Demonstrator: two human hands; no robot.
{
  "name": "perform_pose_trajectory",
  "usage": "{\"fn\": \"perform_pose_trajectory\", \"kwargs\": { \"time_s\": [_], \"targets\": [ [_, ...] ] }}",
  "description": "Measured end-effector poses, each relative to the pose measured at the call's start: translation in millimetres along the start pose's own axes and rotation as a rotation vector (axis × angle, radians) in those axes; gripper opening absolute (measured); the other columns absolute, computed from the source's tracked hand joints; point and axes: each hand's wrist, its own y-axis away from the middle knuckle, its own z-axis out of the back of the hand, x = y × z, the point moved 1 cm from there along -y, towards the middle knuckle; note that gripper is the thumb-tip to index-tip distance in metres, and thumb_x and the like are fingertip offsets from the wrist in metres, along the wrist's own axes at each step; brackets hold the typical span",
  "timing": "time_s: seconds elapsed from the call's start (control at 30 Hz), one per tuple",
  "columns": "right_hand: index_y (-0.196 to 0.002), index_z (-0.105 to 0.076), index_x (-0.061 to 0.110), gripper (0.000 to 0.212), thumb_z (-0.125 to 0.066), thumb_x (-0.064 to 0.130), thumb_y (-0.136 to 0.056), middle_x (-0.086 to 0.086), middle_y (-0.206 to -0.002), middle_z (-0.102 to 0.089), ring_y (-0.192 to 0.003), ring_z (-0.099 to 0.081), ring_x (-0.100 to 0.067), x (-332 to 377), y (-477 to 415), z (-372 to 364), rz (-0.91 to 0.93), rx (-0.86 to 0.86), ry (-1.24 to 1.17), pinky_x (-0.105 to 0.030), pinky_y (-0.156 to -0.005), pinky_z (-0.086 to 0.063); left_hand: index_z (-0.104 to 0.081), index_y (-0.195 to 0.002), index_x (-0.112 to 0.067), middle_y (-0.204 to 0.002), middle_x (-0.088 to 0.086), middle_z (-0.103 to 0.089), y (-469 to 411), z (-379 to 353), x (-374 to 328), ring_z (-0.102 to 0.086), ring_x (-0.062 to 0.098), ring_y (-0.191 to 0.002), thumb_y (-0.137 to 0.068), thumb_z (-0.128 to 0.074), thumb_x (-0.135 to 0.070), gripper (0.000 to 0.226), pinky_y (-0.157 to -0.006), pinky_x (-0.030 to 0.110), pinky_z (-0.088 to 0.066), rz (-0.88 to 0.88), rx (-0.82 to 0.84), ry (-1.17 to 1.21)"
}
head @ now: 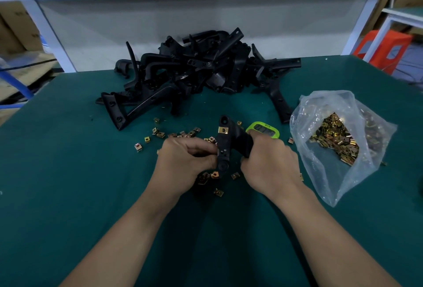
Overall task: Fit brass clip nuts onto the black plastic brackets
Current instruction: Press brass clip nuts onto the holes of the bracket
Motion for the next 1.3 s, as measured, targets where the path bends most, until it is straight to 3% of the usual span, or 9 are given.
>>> {"fn": "perform_pose_trajectory", "kwargs": {
  "time_s": [0.17, 0.27, 0.43, 0.6, 0.73, 0.87, 1.03, 1.17, 1.3],
  "targets": [
    [-0.100, -0.052, 0.033, 0.029, -0.068, 0.025, -0.076, 0.015, -0.063, -0.034, -0.067, -0.045, -0.031, -1.0, 0.0, 1.5, -0.006, -0.012, -0.025, -0.034, -0.065, -0.035, -0.084, -0.084, -0.027, -0.078, -0.001, -0.079, -1.8, -0.8, 0.5, -0.075, 0.012, -0.072, -0.084, -0.081, -0.006, 0.021, -0.069, 0.024, -0.060, -0.026, -0.153, -0.067],
    [-0.096, -0.049, 0.034, 0.028, -0.068, 0.027, -0.077, 0.015, -0.064, -0.033, -0.068, -0.044, -0.030, -1.6, -0.6, 1.8, -0.012, -0.010, -0.043, -0.035, -0.066, -0.036, -0.084, -0.086, -0.022, -0.077, 0.005, -0.078, 0.0, -3.1, -2.8, -0.074, 0.013, -0.069, -0.090, -0.073, -0.002, 0.024, -0.063, 0.021, -0.059, 0.002, -0.126, 0.033],
    [-0.089, -0.041, 0.036, 0.031, -0.067, 0.025, -0.077, 0.013, -0.065, -0.038, -0.069, -0.046, -0.031, -0.5, 0.1, 2.6, -0.011, 0.008, -0.056, -0.035, -0.066, -0.037, -0.082, -0.087, -0.008, -0.087, 0.012, -0.079, 1.1, -1.6, -5.3, -0.075, 0.023, -0.080, -0.083, -0.075, 0.009, 0.019, -0.077, 0.031, -0.064, 0.072, -0.089, 0.142],
    [-0.088, -0.043, 0.032, 0.027, -0.065, 0.024, -0.075, 0.004, -0.072, -0.050, -0.070, -0.048, -0.033, 1.9, -0.1, 4.9, -0.046, -0.002, -0.054, -0.036, -0.067, -0.038, -0.082, -0.078, -0.011, -0.085, 0.015, -0.078, 4.4, -5.9, -8.9, -0.075, 0.020, -0.073, -0.085, -0.070, 0.014, 0.028, -0.068, 0.025, -0.061, 0.138, -0.062, 0.266],
    [-0.088, -0.043, 0.032, 0.027, -0.066, 0.024, -0.077, 0.006, -0.071, -0.047, -0.070, -0.046, -0.032, 3.4, 0.6, 6.2, -0.070, -0.022, -0.054, -0.036, -0.068, -0.036, -0.083, -0.077, -0.012, -0.086, 0.012, -0.079, 3.3, -4.0, -11.8, -0.077, 0.017, -0.082, -0.089, -0.068, 0.007, 0.028, -0.066, 0.022, -0.060, 0.169, -0.060, 0.374],
    [-0.089, -0.040, 0.033, 0.031, -0.067, 0.024, -0.076, 0.006, -0.070, -0.044, -0.070, -0.046, -0.032, 4.0, 1.4, 6.6, -0.063, -0.014, -0.049, -0.035, -0.068, -0.036, -0.084, -0.078, -0.013, -0.085, 0.010, -0.079, 4.3, -4.3, -14.5, -0.076, 0.016, -0.080, -0.076, -0.078, -0.013, 0.007, -0.067, 0.021, -0.059, 0.143, -0.040, 0.389],
    [-0.091, -0.042, 0.033, 0.030, -0.067, 0.024, -0.077, 0.005, -0.074, -0.050, -0.070, -0.048, -0.030, 4.5, 1.4, 7.0, -0.049, 0.003, -0.073, -0.035, -0.067, -0.038, -0.082, -0.075, -0.013, -0.082, 0.011, -0.078, 2.8, -3.4, -14.7, -0.075, 0.016, -0.071, -0.083, -0.073, 0.010, 0.026, -0.066, 0.020, -0.058, 0.097, -0.073, 0.308],
    [-0.091, -0.044, 0.032, 0.028, -0.067, 0.024, -0.078, 0.004, -0.076, -0.052, -0.071, -0.048, -0.032, 4.6, 1.6, 8.9, -0.050, 0.007, -0.072, -0.036, -0.067, -0.039, -0.082, -0.086, -0.013, -0.091, 0.012, -0.079, 3.8, -3.9, -16.3, -0.077, 0.019, -0.082, -0.090, -0.064, 0.014, 0.033, -0.070, 0.022, -0.060, 0.128, -0.005, 0.313],
    [-0.093, -0.047, 0.033, 0.028, -0.068, 0.022, -0.078, 0.011, -0.067, -0.041, -0.068, -0.046, -0.029, 6.6, 3.1, 9.4, -0.037, -0.006, -0.073, -0.034, -0.065, -0.038, -0.070, -0.118, -0.018, -0.103, 0.011, -0.079, 2.9, -2.0, -15.7, -0.077, 0.020, -0.092, -0.091, -0.060, 0.014, 0.043, -0.071, 0.022, -0.059, 0.143, 0.084, 0.337]
  ]
}}
